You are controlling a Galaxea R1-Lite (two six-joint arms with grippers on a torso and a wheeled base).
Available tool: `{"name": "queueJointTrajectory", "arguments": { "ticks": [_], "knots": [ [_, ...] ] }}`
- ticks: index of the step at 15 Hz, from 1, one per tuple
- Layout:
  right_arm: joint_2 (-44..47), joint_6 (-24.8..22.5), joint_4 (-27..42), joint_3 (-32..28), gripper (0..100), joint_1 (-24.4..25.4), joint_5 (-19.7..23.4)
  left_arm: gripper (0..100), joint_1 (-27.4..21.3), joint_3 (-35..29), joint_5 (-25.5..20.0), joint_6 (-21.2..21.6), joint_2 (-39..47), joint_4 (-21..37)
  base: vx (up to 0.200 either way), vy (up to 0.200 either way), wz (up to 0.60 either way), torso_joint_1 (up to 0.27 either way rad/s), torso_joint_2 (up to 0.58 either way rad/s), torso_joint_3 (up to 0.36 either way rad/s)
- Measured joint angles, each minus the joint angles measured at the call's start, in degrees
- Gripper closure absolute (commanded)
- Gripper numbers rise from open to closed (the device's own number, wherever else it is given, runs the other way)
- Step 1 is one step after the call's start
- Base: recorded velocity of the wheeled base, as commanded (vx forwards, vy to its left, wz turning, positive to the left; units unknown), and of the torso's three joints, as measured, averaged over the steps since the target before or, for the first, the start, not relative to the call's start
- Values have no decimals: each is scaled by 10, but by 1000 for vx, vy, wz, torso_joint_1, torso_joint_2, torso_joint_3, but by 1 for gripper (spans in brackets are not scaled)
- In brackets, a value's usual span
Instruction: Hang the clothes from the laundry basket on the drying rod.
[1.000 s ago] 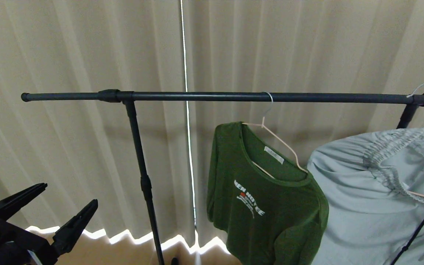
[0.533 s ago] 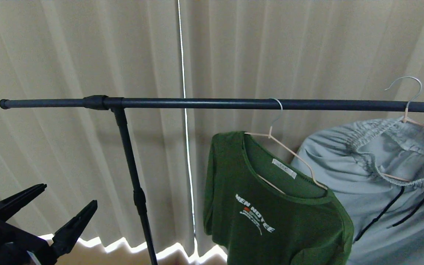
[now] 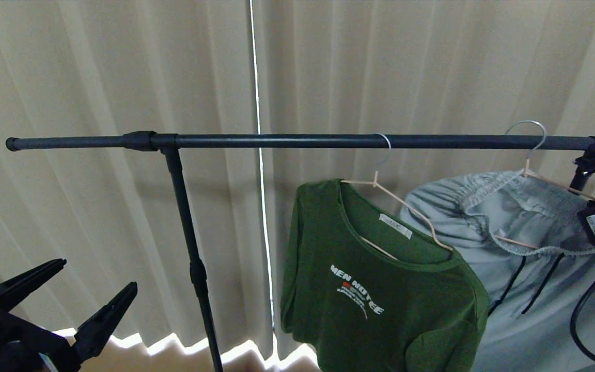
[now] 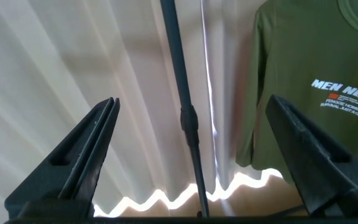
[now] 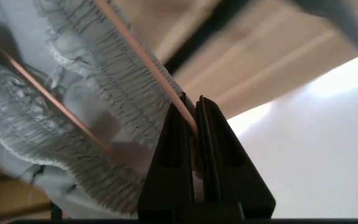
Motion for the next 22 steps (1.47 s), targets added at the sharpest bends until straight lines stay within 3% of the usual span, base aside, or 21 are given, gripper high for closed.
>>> {"name": "queueJointTrajectory", "arguments": {
  "ticks": [7, 8, 12, 16, 18, 20, 22],
  "knots": [
    [-6, 0, 0, 24, 100, 25, -2, 0, 0, 0, -1, 0, 0, 0, 0, 0, 0, 0, 0, 0],
    [-14, 0, 0, 32, 0, 26, -1, 0, 0, 0, -1, 0, 0, 0, 0, 0, 0, 0, 0, 0],
    [-52, 22, -2, 69, 0, 27, 14, 0, 1, -3, 0, -1, 1, 0, 0, 0, 0, 0, 0, 0],
    [-110, 60, -2, 114, 0, 40, 102, 0, 1, -4, 0, -1, 1, 0, 0, 0, 0, 0, 0, 0],
    [-140, 79, -20, 139, 0, 42, 203, 0, 1, -4, 1, -2, 1, 0, 0, 0, 0, 0, 0, 0],
    [-170, 89, -70, 175, 0, 42, 239, 0, 2, -2, 3, -4, -3, 0, 0, 0, 0, 0, 0, 0],
    [-204, 92, -103, 207, 0, 42, 246, 0, 9, 7, 5, -4, -17, 0, 0, 0, 0, 0, 0, 0]
  ]
}}
